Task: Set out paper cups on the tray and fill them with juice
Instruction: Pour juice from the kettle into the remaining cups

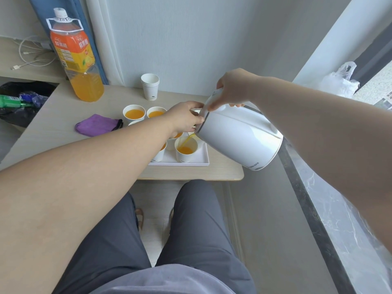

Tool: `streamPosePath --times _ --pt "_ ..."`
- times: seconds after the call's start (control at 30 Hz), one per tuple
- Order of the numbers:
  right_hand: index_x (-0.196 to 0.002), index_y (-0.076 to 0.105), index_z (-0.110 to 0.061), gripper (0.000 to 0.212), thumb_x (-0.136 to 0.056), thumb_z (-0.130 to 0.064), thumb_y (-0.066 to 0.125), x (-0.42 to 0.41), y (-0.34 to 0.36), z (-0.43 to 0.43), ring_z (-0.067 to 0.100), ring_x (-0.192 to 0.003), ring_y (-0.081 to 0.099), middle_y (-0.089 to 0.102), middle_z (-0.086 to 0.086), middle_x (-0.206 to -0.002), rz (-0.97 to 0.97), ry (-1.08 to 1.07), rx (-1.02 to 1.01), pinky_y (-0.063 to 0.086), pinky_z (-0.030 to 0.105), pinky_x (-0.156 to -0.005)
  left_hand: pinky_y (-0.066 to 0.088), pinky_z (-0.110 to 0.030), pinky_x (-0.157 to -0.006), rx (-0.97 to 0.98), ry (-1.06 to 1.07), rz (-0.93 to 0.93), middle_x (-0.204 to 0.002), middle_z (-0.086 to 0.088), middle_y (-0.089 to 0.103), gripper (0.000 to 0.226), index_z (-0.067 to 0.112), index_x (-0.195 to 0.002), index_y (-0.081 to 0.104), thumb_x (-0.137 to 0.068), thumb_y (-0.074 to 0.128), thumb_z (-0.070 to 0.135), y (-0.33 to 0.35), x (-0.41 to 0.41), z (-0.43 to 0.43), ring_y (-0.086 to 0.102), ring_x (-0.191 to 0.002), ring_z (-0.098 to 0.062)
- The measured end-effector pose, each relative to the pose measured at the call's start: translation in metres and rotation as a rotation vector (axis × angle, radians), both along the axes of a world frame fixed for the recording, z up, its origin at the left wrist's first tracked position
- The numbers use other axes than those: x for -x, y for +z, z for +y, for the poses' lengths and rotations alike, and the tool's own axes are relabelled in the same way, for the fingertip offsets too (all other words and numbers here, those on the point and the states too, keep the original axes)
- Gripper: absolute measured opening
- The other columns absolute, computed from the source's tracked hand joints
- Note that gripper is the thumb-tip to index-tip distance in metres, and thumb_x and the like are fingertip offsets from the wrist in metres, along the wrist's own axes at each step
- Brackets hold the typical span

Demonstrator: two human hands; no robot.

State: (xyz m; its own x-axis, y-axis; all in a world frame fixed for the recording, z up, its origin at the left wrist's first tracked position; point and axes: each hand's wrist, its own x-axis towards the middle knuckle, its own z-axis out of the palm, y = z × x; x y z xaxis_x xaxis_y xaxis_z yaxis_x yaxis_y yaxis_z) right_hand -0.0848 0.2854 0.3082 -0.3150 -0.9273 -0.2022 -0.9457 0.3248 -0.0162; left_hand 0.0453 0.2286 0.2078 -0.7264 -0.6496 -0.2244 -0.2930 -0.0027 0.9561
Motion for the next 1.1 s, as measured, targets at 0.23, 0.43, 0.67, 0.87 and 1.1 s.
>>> streamPosePath --times 0.23,0.43,0.67,0.87,1.1 --pt "-0.077 0.062 -0.01 0.041 -0.071 -0.049 0.073 -0.001 0.004 0.0 0.024 -0.058 0.057 0.061 0.004 -0.061 0.003 0.012 -0.01 0.051 0.029 -0.066 0.053 -0.029 -0.082 -0.047 0.059 0.043 -0.108 -0.011 0.058 0.041 0.013 -0.134 0.049 -0.095 0.052 0.003 0.004 0.0 0.005 0.058 -0.096 -0.023" --pt "-0.073 0.059 -0.011 0.039 -0.072 -0.048 0.073 -0.003 0.007 0.001 0.024 -0.058 0.056 0.059 0.003 -0.06 0.0 0.015 -0.009 0.05 0.029 -0.066 0.051 -0.034 -0.088 -0.043 0.059 0.043 -0.108 -0.012 0.057 0.041 0.013 -0.134 0.049 -0.094 0.053 0.004 0.008 -0.002 0.006 0.058 -0.097 -0.025" --pt "-0.075 0.06 -0.01 0.041 -0.071 -0.049 0.073 -0.005 0.009 0.001 0.024 -0.058 0.057 0.062 0.005 -0.064 0.005 0.025 -0.007 0.051 0.029 -0.066 0.05 -0.033 -0.091 -0.049 0.056 0.05 -0.107 -0.012 0.057 0.04 0.012 -0.134 0.049 -0.094 0.052 0.003 0.011 -0.004 0.007 0.057 -0.097 -0.024" --pt "-0.071 0.058 -0.011 0.041 -0.071 -0.049 0.073 -0.006 0.009 0.001 0.023 -0.057 0.057 0.06 0.004 -0.062 0.013 0.023 -0.01 0.05 0.027 -0.065 0.051 -0.026 -0.079 -0.041 0.059 0.046 -0.107 -0.01 0.056 0.042 0.012 -0.136 0.047 -0.095 0.051 0.003 0.013 -0.005 0.01 0.056 -0.096 -0.023" --pt "-0.07 0.058 -0.011 0.042 -0.07 -0.051 0.073 -0.007 0.01 0.002 0.024 -0.058 0.057 0.06 0.004 -0.06 0.023 0.026 -0.011 0.051 0.028 -0.066 0.048 -0.028 -0.085 -0.041 0.057 0.054 -0.107 -0.011 0.056 0.041 0.011 -0.136 0.047 -0.095 0.051 0.002 0.014 -0.005 0.011 0.057 -0.096 -0.023"
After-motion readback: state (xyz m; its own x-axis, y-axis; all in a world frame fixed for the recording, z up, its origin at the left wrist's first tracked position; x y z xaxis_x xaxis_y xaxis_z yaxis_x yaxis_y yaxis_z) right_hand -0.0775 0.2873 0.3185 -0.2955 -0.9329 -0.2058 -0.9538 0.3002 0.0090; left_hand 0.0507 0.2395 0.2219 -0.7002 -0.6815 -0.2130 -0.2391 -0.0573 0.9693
